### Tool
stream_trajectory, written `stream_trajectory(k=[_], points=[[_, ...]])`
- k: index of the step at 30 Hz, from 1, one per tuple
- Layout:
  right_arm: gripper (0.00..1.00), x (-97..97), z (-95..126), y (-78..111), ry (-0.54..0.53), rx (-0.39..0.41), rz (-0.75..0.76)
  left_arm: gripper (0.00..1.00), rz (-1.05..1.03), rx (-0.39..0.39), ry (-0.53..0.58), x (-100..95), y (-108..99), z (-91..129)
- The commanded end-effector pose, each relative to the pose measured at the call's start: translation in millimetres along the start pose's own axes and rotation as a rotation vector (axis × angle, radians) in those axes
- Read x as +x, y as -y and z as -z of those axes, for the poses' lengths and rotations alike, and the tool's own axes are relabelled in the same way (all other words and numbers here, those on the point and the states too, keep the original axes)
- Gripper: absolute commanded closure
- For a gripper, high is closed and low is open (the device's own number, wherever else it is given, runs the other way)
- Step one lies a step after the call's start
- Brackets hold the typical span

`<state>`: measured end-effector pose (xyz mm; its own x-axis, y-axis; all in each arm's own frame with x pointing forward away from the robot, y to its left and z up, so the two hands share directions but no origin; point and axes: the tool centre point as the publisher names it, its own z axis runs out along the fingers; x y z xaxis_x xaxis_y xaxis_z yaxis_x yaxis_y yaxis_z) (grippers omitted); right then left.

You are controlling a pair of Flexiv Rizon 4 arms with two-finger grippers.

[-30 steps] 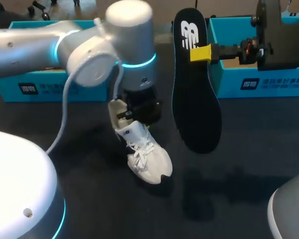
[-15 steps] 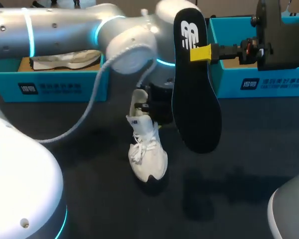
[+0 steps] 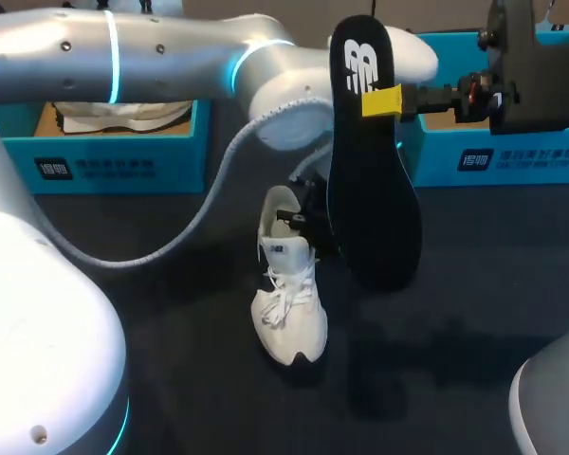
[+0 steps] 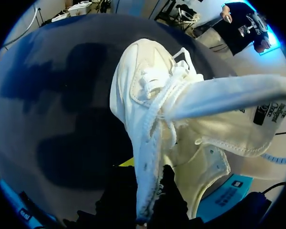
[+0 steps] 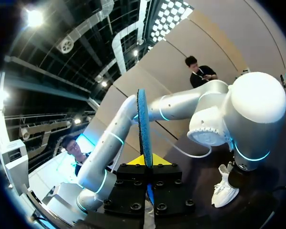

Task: Take the shoe out of the shoebox, open the shoe tongue, remove and reinsert the insole, then place the shoe into the shoebox

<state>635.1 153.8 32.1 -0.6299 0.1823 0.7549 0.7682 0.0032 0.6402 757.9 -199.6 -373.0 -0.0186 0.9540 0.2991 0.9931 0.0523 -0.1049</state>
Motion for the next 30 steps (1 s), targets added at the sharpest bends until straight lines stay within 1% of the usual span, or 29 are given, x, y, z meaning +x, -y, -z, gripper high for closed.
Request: stream_trajectory(k=[1,7,13,21,22,23,24,26,27,29,30], points=[[1.0,-0.5,-3.2,-1.5,0.002,0.002,-0.003,1.0,0.001,-0.003,-0.035,-8.2,3.7,-5.0],[1.0,-0.5,-3.2,-1.5,0.002,0.002,-0.003,1.0,0.004,0.004,-0.043,-7.7,9.2,-12.3],[1.0,-0.5,-3.2,-1.5,0.002,0.002,-0.003,1.0,-0.002,0.008,-0.062,-11.4,12.2,-20.6],[1.0,-0.5,-3.2,-1.5,0.002,0.002,-0.003,1.0,-0.042,0.037,-0.029,-14.1,12.0,-25.5],[1.0,-0.5,-3.2,-1.5,0.002,0.002,-0.003,0.97,-0.041,0.039,-0.028,-14.6,11.5,-25.9],[1.0,-0.5,-3.2,-1.5,0.002,0.002,-0.003,0.86,-0.042,0.05,-0.024,-14.9,10.9,-26.3],[1.0,-0.5,-3.2,-1.5,0.002,0.002,-0.003,0.71,-0.041,0.051,-0.023,-15.0,10.2,-26.4],[1.0,-0.5,-3.2,-1.5,0.002,0.002,-0.003,0.62,-0.039,0.054,-0.02,-15.1,9.7,-26.8],[1.0,-0.5,-3.2,-1.5,0.002,0.002,-0.003,0.49,-0.041,0.055,-0.017,-14.9,9.7,-26.8],[1.0,-0.5,-3.2,-1.5,0.002,0.002,-0.003,0.05,-0.047,0.062,-0.004,-13.9,10.0,-25.5],[1.0,-0.5,-3.2,-1.5,0.002,0.002,-0.003,0.0,-0.051,0.063,-0.002,-13.5,9.9,-24.1]])
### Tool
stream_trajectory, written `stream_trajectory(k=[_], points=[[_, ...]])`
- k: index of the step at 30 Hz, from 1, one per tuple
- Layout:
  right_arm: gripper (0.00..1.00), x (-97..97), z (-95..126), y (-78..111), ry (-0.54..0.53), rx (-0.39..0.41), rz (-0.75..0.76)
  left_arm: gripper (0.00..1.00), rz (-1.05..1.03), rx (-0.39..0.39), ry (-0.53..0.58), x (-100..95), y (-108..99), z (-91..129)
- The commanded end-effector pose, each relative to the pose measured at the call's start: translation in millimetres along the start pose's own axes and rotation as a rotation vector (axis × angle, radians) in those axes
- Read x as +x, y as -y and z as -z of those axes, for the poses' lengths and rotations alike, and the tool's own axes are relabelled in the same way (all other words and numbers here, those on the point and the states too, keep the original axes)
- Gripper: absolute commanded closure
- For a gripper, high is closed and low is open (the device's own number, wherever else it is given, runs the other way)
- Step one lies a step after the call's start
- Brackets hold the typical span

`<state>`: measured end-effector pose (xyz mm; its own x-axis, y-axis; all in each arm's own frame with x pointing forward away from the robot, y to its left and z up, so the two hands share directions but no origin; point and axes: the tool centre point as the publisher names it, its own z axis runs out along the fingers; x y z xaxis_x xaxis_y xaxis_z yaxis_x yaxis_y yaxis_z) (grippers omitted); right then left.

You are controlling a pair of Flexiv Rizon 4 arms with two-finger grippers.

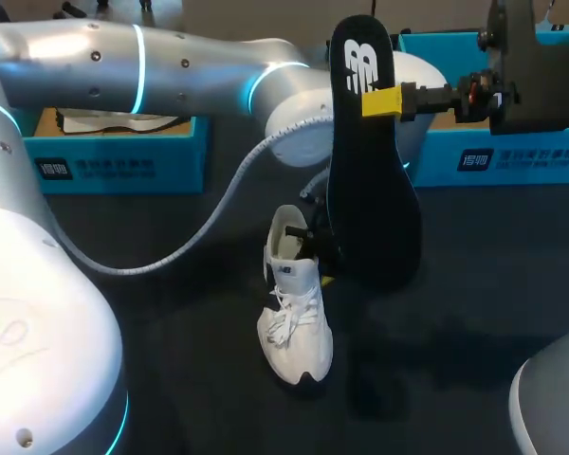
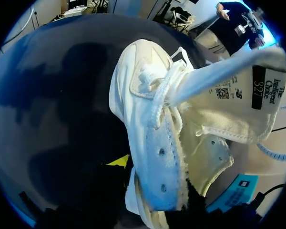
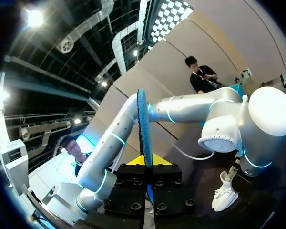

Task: Take the shoe out of the shoebox, open the shoe tongue, remove and reinsert the insole, then place the shoe into the shoebox

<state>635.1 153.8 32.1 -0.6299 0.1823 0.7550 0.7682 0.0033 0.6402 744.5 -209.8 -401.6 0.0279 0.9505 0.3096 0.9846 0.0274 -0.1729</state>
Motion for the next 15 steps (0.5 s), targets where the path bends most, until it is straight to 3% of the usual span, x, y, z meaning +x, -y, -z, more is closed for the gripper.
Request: stream_trajectory(k=[1,7,15], points=[[1.0,-0.5,-3.2,-1.5,0.002,0.002,-0.003,0.0,-0.009,0.01,0.027,4.9,-0.6,4.0],[1.0,-2.8,-1.9,-2.3,0.006,0.0,-0.011,0.0,-0.016,-0.017,0.076,4.5,-0.3,23.3],[1.0,-16.9,18.8,-10.8,0.035,-0.02,-0.037,0.0,-0.02,-0.028,0.166,1.5,-1.2,53.7]])
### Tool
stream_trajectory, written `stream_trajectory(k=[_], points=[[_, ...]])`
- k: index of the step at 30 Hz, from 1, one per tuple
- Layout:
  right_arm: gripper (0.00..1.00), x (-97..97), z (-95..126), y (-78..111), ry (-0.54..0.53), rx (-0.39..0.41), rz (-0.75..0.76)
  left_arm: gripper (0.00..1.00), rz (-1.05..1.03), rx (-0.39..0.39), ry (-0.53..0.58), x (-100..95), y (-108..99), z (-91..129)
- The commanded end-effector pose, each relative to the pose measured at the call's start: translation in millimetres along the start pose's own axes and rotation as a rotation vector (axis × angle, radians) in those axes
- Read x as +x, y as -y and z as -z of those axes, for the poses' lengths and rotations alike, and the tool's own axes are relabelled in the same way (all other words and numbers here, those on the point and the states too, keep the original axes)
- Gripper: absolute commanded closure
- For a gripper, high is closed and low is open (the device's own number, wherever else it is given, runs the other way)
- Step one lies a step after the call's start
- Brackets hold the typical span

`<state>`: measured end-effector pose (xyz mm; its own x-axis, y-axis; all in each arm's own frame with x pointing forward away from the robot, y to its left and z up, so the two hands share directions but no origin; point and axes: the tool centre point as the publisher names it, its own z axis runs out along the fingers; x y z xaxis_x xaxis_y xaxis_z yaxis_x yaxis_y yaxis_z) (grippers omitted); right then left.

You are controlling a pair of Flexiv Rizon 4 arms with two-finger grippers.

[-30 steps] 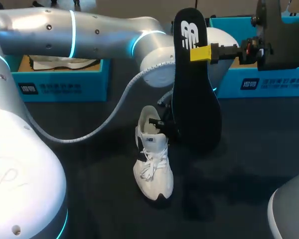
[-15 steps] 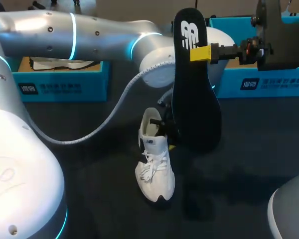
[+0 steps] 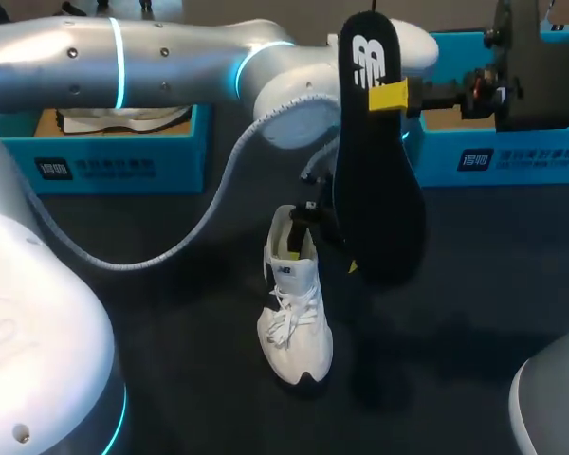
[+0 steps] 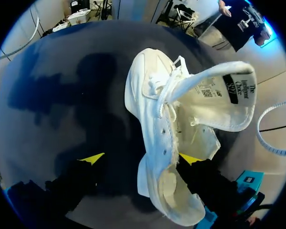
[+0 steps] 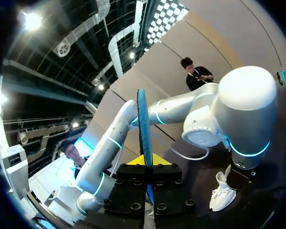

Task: Take the shoe out of the shoebox, open the shoe tongue, remove and reinsert the insole, then place the shoe into the shoebox

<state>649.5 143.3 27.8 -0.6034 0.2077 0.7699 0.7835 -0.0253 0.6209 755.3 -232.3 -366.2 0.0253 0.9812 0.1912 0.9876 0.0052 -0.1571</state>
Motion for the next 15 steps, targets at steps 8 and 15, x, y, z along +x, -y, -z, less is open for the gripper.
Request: stream_trajectory(k=[8,15], points=[[1.0,-7.2,43.3,-14.8,0.088,-0.012,-0.033,0.0,-0.003,-0.012,0.14,7.6,-0.4,45.1],[1.0,-9.9,74.6,-21.8,0.131,-0.034,-0.072,0.0,-0.008,0.003,0.24,9.5,-2.0,73.8]])
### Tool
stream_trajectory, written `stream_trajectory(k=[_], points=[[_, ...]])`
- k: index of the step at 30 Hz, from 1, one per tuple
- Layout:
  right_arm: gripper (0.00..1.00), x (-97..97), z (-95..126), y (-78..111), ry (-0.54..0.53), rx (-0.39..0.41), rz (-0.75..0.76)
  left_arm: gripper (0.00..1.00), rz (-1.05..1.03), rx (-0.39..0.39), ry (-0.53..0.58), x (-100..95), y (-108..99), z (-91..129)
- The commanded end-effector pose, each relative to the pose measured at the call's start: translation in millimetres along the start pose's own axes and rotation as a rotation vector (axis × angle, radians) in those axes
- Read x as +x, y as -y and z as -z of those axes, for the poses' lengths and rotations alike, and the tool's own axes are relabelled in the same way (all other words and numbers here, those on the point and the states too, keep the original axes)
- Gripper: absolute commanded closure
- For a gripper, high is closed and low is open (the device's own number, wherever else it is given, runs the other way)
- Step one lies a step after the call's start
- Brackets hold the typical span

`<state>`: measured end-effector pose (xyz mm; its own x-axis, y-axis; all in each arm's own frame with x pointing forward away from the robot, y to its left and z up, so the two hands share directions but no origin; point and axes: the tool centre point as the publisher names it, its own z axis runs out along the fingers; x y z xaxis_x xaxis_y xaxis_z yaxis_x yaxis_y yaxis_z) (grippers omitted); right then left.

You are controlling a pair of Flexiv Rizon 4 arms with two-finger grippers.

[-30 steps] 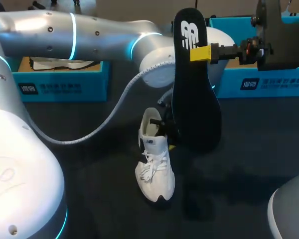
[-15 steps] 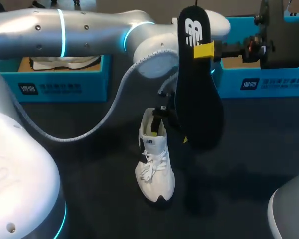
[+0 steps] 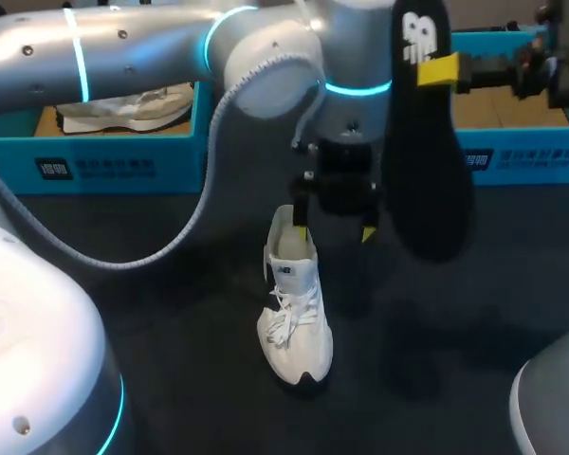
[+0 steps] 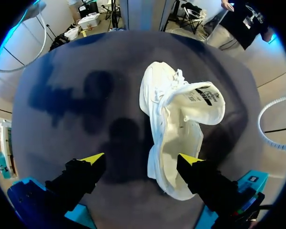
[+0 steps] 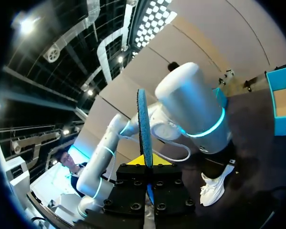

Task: Take the shoe out of the shoebox, open the shoe tongue, remove and reinsert the insole, then place the shoe into the shoebox

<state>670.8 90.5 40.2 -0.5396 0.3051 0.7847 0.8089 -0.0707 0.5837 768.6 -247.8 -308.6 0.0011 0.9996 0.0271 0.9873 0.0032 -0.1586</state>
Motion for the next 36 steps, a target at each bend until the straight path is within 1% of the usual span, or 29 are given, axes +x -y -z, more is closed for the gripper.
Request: stream_trajectory(k=[1,6,11,17,22,24,31,36], points=[[1.0,0.6,26.6,2.7,0.028,-0.002,-0.018,0.0,-0.008,0.0,0.083,11.1,2.5,17.8],[1.0,-12.3,39.6,0.6,0.024,-0.022,-0.095,0.0,-0.017,0.006,0.174,15.8,8.2,40.5],[1.0,-26.5,47.0,-2.2,0.011,-0.026,-0.138,0.0,-0.025,0.027,0.273,27.3,11.4,59.5],[1.0,-44.4,57.6,-8.7,0.008,-0.021,-0.183,0.0,-0.035,0.027,0.376,49.3,18.6,76.2],[1.0,-58.5,64.2,-16.4,0.007,0.008,-0.215,0.0,-0.029,0.019,0.452,70.6,25.3,88.7],[1.0,-63.5,65.5,-19.6,0.007,0.023,-0.231,0.0,-0.027,0.006,0.467,78.6,27.4,92.2],[1.0,-83.6,66.8,-34.4,-0.004,0.051,-0.278,0.0,-0.027,0.006,0.467,78.6,27.4,92.2],[1.0,-101.3,63.8,-46.7,-0.005,0.074,-0.323,0.0,-0.027,0.006,0.467,78.6,27.4,92.2]])
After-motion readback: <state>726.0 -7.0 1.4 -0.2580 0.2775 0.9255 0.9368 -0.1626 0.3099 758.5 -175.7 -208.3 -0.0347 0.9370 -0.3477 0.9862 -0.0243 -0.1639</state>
